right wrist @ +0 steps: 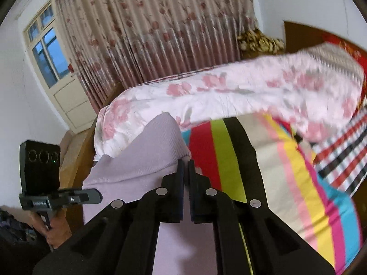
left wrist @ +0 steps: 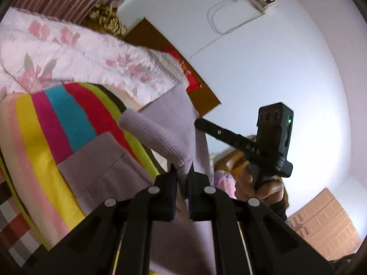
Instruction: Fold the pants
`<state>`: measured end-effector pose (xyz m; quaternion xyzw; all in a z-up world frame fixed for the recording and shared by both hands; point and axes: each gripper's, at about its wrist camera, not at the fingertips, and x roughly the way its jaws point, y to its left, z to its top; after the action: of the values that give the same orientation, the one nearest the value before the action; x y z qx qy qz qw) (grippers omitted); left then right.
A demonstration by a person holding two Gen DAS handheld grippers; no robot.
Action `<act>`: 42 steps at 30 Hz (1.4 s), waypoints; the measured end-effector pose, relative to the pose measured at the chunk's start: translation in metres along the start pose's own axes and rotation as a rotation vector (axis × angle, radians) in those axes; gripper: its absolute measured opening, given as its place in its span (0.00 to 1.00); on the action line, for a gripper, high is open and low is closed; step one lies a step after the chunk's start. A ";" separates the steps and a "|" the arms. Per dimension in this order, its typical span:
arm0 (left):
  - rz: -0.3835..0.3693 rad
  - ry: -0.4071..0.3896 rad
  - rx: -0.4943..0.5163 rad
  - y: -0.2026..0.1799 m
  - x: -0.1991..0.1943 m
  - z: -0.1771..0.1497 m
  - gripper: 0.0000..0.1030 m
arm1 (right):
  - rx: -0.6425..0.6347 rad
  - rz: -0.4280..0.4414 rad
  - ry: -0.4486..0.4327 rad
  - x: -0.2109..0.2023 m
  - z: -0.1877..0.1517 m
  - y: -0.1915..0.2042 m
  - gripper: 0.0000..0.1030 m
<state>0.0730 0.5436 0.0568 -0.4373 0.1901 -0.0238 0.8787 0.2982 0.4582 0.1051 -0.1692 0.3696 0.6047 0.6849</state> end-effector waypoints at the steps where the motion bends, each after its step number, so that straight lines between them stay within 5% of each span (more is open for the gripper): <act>1: 0.042 0.028 -0.017 0.010 0.005 -0.003 0.07 | 0.001 -0.023 0.056 0.020 -0.004 0.001 0.06; 6: 0.283 0.181 -0.132 0.087 0.054 -0.042 0.07 | 0.049 -0.098 0.266 0.119 -0.050 -0.016 0.06; 13: 0.340 0.125 0.015 0.081 0.057 -0.048 0.15 | 0.088 -0.092 0.188 0.102 -0.051 -0.021 0.06; 18: 0.345 0.114 0.019 0.077 0.068 -0.045 0.40 | 0.085 -0.118 0.202 0.110 -0.057 -0.019 0.21; 19: 0.389 0.105 0.032 0.072 0.067 -0.045 0.40 | 0.107 -0.112 0.178 0.103 -0.058 -0.021 0.27; 20: 0.443 0.091 0.054 0.066 0.062 -0.046 0.51 | 0.124 -0.108 0.161 0.096 -0.061 -0.023 0.32; 21: 0.595 0.041 0.109 0.052 0.055 -0.047 0.82 | 0.144 -0.105 0.136 0.084 -0.063 -0.026 0.37; 23: 0.700 -0.068 0.220 0.024 0.041 -0.050 0.91 | 0.141 -0.111 0.096 0.060 -0.070 -0.030 0.55; 27: 0.584 -0.089 0.352 -0.020 0.037 -0.054 0.98 | 0.091 -0.247 0.080 -0.015 -0.113 -0.048 0.56; 30: 0.485 0.008 0.423 -0.035 0.070 -0.058 0.98 | 0.179 -0.333 0.056 -0.078 -0.158 -0.083 0.57; 33: 0.486 0.143 0.480 -0.040 0.121 -0.060 0.98 | 0.294 -0.489 0.060 -0.136 -0.212 -0.114 0.57; 37: 0.481 0.273 0.560 -0.051 0.174 -0.078 0.98 | 0.362 -0.486 0.088 -0.177 -0.282 -0.108 0.57; 42: 0.593 0.336 0.595 -0.023 0.211 -0.095 0.99 | 0.466 -0.501 0.212 -0.169 -0.358 -0.119 0.57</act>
<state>0.2382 0.4132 -0.0427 -0.0822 0.4321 0.1047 0.8919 0.3046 0.0712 -0.0395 -0.1556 0.5134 0.2966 0.7900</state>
